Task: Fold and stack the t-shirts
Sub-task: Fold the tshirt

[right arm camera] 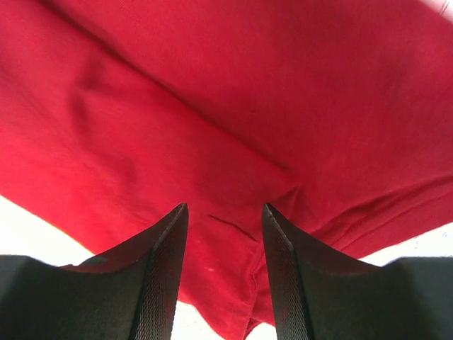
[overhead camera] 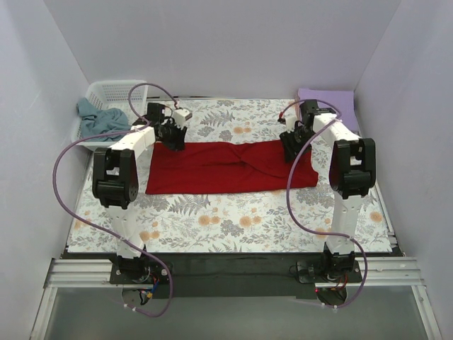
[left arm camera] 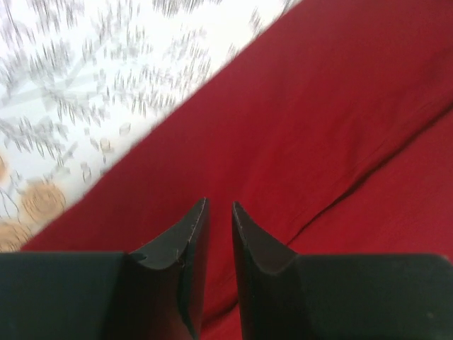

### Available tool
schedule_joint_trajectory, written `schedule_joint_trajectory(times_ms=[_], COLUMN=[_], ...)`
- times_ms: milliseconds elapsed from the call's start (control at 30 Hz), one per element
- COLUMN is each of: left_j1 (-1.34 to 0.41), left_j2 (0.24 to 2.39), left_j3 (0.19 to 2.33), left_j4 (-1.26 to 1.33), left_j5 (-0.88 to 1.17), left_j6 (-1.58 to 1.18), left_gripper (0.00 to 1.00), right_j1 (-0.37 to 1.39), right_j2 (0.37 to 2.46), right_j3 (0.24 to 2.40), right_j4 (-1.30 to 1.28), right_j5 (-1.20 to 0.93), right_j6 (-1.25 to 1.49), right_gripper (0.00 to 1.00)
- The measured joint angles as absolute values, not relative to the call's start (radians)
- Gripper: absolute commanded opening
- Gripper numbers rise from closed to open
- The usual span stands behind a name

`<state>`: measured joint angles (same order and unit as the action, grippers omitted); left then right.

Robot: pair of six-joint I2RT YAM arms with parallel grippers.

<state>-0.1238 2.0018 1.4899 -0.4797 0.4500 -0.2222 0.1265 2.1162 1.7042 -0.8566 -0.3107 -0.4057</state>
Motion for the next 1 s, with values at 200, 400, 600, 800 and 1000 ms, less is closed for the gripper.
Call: schedule_joint_trajectory(times_ms=[200,400,600,800,1000], left_j1=[-0.12,-0.102,-0.028,0.065,0.104], left_j2=[2.037,1.938,1.72,1.579,1.418], left_j3=[1.428,1.266,0.999,0.875,0.862], left_j4=[-0.527,-0.45,-0.45,-0.544,-0.627], left_j5=[0.307,0.261,0.229,0.225,0.252], left_j6=[-0.165,-0.086,-0.02,-0.028,-0.099], left_gripper=[0.16,0.13,0.13,0.17,0.27], right_j1=[0.126,0.141,0.217,0.336,0.38], right_j2=[2.094,2.003,2.014,2.24,2.481], right_j3=[1.587,1.454,1.488,1.819,2.217], right_j4=[-0.802,-0.773,-0.788,-0.794,-0.778], right_j5=[-0.202,-0.135,-0.082,-0.034,0.062], right_j6=[-0.39,-0.387,-0.388,-0.39,-0.439], right_gripper=[0.49,0.49,0.49,0.47,0.41])
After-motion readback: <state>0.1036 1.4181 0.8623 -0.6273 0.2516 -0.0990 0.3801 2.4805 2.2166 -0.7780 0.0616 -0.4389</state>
